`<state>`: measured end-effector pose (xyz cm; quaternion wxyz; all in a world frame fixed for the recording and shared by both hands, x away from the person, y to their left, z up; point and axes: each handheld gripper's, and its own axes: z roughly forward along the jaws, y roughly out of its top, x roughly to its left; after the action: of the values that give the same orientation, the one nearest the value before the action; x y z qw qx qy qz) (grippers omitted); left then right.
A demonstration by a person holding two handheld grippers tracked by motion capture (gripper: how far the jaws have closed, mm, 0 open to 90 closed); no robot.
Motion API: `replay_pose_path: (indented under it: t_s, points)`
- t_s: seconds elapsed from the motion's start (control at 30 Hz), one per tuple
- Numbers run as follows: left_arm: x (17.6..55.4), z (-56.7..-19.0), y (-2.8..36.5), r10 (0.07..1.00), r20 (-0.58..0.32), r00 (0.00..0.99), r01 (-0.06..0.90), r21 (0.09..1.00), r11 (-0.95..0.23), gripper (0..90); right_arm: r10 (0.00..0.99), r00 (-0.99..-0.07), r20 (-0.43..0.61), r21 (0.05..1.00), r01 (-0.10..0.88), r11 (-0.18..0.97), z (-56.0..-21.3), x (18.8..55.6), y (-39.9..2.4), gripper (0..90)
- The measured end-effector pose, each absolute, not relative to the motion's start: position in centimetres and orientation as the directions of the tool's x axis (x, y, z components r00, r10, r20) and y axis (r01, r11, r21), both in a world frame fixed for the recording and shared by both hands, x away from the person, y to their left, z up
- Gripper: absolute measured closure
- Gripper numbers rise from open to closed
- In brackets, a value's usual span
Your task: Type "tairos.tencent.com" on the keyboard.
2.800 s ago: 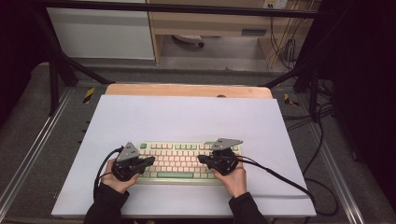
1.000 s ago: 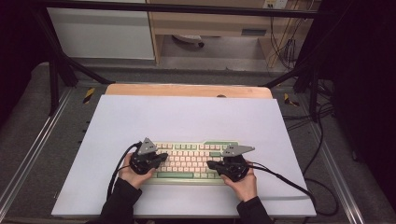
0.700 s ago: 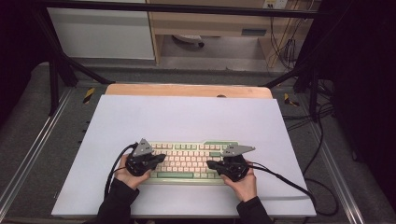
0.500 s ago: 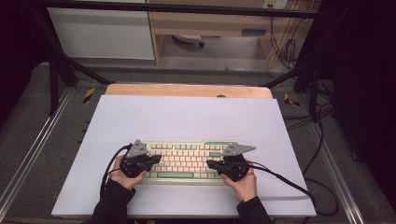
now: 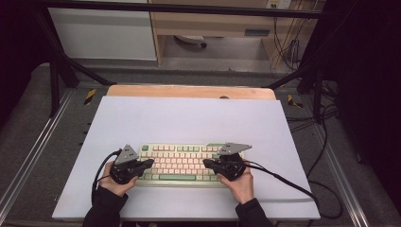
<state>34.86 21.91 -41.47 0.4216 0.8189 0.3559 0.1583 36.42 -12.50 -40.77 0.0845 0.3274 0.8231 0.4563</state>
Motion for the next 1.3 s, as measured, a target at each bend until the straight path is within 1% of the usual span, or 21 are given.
replay_pose_path:
  t_s: [0.57, 0.93, 1.3]
  points:
    - [34.8, -41.8, 22.2, 0.715, -0.047, 0.698, 0.454, 0.801, -0.391, 90.0, 0.646, -0.75, 0.138, 0.79, 0.477, 0.385, -41.6, 38.3, -9.3, 90.0]
    - [34.9, -42.0, 22.2, 0.712, -0.051, 0.7, 0.457, 0.798, -0.393, 90.0, 0.66, -0.74, 0.133, 0.768, 0.497, 0.403, -42.7, 39.0, -8.7, 90.0]
    - [34.9, -41.9, 22.3, 0.713, -0.05, 0.7, 0.454, 0.801, -0.39, 90.0, 0.659, -0.743, 0.117, 0.758, 0.496, 0.424, -43.3, 39.2, -8.6, 90.0]
